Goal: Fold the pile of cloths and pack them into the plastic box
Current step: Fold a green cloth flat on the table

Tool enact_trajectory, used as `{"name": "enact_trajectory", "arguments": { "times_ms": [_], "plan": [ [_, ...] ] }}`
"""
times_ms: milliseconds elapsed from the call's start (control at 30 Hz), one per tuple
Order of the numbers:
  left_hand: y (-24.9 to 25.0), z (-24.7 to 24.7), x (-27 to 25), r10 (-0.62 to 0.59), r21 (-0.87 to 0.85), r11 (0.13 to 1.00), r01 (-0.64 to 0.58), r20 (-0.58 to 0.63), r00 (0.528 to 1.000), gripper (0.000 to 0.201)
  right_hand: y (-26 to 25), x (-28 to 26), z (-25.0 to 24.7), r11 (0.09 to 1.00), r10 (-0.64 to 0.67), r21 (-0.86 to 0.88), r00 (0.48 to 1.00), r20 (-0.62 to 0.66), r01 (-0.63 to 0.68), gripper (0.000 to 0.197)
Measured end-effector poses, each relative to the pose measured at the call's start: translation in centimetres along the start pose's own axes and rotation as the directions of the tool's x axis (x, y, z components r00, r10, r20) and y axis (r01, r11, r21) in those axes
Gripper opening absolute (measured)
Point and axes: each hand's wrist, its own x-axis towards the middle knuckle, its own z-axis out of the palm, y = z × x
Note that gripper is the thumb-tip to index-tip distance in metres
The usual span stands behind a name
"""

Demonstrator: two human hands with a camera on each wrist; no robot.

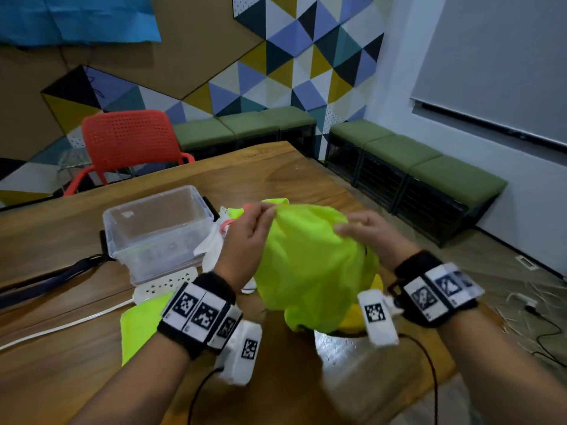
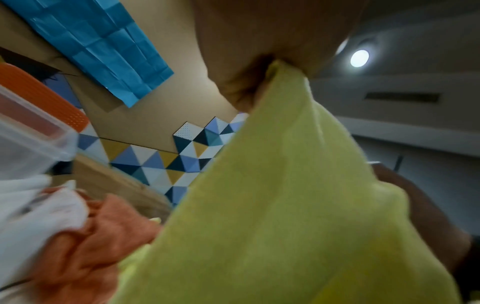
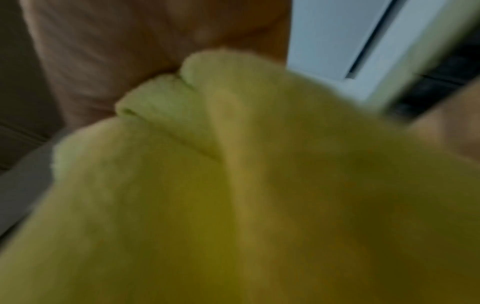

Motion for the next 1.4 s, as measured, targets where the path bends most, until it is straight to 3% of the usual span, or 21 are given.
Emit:
{"name": "enact_trajectory", "arguments": {
  "times_ms": [67, 133, 167, 233, 300, 400, 500, 533, 567, 600, 700, 767, 900, 1067, 1133, 1200, 1300, 1400],
  "plan": [
    [1.4, 0.0, 1.1, 0.037, -0.067, 0.997, -0.046, -0.122, 0.992, 0.028, -2.3, 0.8, -0.7, 0.989, -0.101, -0.118, 0.99, -0.1, 0.089, 0.017],
    [1.2, -0.2, 2.4, 0.038, -0.064, 0.997, -0.052, -0.211, 0.977, 0.03, -3.4, 2.1, -1.1, 0.923, -0.175, -0.366, 0.978, -0.118, 0.121, 0.015],
    [0.6, -0.3, 3.0, 0.014, -0.048, 0.999, -0.026, -0.229, 0.973, 0.026, -3.3, 2.7, -1.3, 0.858, -0.169, -0.504, 0.981, -0.096, 0.098, 0.008],
    [-1.5, -0.5, 3.9, -0.091, -0.019, 0.996, 0.089, -0.234, 0.968, 0.017, -1.2, 4.1, -1.9, 0.698, -0.013, -0.715, 0.996, -0.083, -0.05, 0.036],
    [-4.0, -1.0, 4.0, -0.229, 0.032, 0.969, 0.244, -0.252, 0.94, 0.02, 1.5, 4.7, -2.2, 0.605, 0.093, -0.773, 0.981, -0.168, -0.19, 0.04],
    [-7.8, -2.0, 2.7, -0.399, -0.003, 0.911, 0.412, -0.257, 0.88, 0.02, 4.7, 4.0, -2.8, 0.496, 0.057, -0.8, 0.932, -0.359, -0.339, 0.031],
    [-11.0, -2.5, 1.5, -0.545, -0.069, 0.836, 0.544, -0.204, 0.813, 0.021, 6.4, 3.0, -3.0, 0.27, 0.092, -0.872, 0.913, -0.398, -0.407, 0.029],
    [-11.6, -2.5, 1.1, -0.584, -0.106, 0.812, 0.575, -0.179, 0.792, 0.022, 6.8, 2.9, -3.0, 0.237, 0.104, -0.881, 0.913, -0.395, -0.409, 0.029],
    [-11.9, -2.3, 0.7, -0.616, -0.143, 0.788, 0.599, -0.152, 0.773, 0.022, 7.0, 2.9, -2.8, 0.252, 0.129, -0.873, 0.908, -0.398, -0.418, 0.028],
    [-12.2, -2.2, 0.2, -0.636, -0.165, 0.77, 0.616, -0.127, 0.761, 0.022, 7.2, 2.9, -2.4, 0.324, 0.153, -0.847, 0.907, -0.392, -0.421, 0.026],
    [-11.9, -1.2, -1.2, -0.642, -0.185, 0.762, 0.621, -0.086, 0.762, 0.017, 7.7, 2.6, -0.3, 0.768, 0.204, -0.539, 0.929, -0.308, -0.347, 0.019],
    [-11.2, -0.2, -1.9, -0.653, -0.234, 0.742, 0.628, -0.043, 0.756, 0.012, 7.9, 2.0, 1.5, 0.896, 0.245, -0.316, 0.942, -0.229, -0.31, 0.019],
    [-10.4, 1.7, -3.4, -0.658, -0.287, 0.703, 0.651, 0.084, 0.748, 0.017, 7.7, 1.1, 4.4, 0.932, 0.32, -0.156, 0.944, -0.075, -0.328, 0.027],
    [-9.9, 2.5, -4.6, -0.614, -0.258, 0.736, 0.625, 0.134, 0.778, 0.02, 8.2, 0.6, 4.9, 0.92, 0.353, 0.131, 0.927, 0.129, -0.369, 0.023],
    [-9.7, 2.5, -4.8, -0.602, -0.254, 0.748, 0.614, 0.132, 0.788, 0.019, 8.6, 0.6, 4.9, 0.947, 0.311, 0.04, 0.943, 0.117, -0.318, 0.024],
    [-9.6, 2.6, -4.9, -0.594, -0.245, 0.757, 0.605, 0.128, 0.794, 0.018, 9.0, 0.7, 5.1, 0.96, 0.241, -0.157, 0.969, 0.052, -0.23, 0.021],
    [-9.5, 2.9, -5.1, -0.597, -0.241, 0.758, 0.606, 0.118, 0.794, 0.015, 9.8, 0.9, 5.4, 0.902, 0.096, -0.423, 0.995, -0.004, -0.088, 0.017],
    [-9.3, 3.1, -5.5, -0.596, -0.237, 0.757, 0.609, 0.133, 0.792, 0.01, 10.0, 1.1, 6.0, 0.886, -0.004, -0.464, 1.0, 0.021, 0.013, 0.007]
  ]
}}
